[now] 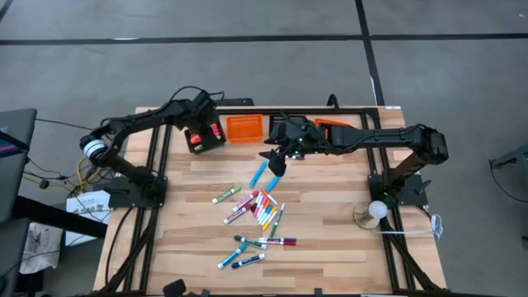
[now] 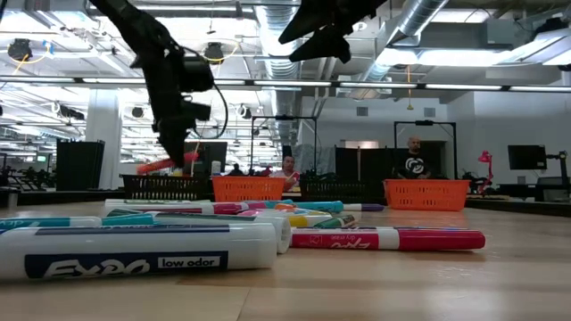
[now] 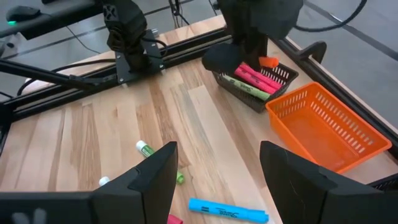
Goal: Pick & Place Markers
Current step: Put the orange highlighter into the left black bin
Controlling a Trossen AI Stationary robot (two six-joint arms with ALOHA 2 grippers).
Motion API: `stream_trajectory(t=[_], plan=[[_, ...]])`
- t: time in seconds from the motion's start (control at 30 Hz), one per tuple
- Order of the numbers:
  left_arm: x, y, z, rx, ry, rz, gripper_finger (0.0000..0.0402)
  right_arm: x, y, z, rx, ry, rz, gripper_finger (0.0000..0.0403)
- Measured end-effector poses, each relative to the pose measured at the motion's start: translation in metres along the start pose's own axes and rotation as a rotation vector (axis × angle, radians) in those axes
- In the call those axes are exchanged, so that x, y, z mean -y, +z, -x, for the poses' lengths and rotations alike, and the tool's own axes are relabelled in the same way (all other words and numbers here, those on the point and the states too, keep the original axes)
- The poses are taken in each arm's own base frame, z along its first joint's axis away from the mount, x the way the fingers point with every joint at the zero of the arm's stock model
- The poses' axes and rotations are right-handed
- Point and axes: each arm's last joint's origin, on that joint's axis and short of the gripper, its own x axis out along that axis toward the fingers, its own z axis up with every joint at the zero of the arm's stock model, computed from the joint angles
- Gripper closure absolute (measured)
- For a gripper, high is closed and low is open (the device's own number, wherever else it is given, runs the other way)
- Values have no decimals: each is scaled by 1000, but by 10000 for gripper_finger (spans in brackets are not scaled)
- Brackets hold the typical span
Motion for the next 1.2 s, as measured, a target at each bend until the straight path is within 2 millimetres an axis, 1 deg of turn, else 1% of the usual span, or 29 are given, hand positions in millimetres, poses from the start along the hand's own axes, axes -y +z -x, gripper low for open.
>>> stream_trajectory(t=[0.13, 0.33, 0.63, 0.9, 0.97, 1.1, 1.2], plan=[[-3, -1, -11, -33, -25, -33, 337, 0, 0, 0, 2, 0, 0, 186], [-7, 0, -25, -51, -30, -30, 337, 0, 0, 0, 3, 1, 1, 184], [-5, 2, -42, -71, -63, -48, 337, 0, 0, 0, 3, 1, 1, 186], [-5, 2, -44, -73, -64, -49, 337, 0, 0, 0, 3, 1, 1, 185], [-5, 2, -44, -73, -64, -49, 321, 0, 0, 0, 3, 1, 1, 184], [-5, 2, -44, -73, -64, -49, 268, 0, 0, 0, 3, 1, 1, 184], [-5, 3, -44, -73, -63, -44, 244, 0, 0, 0, 3, 1, 1, 184]])
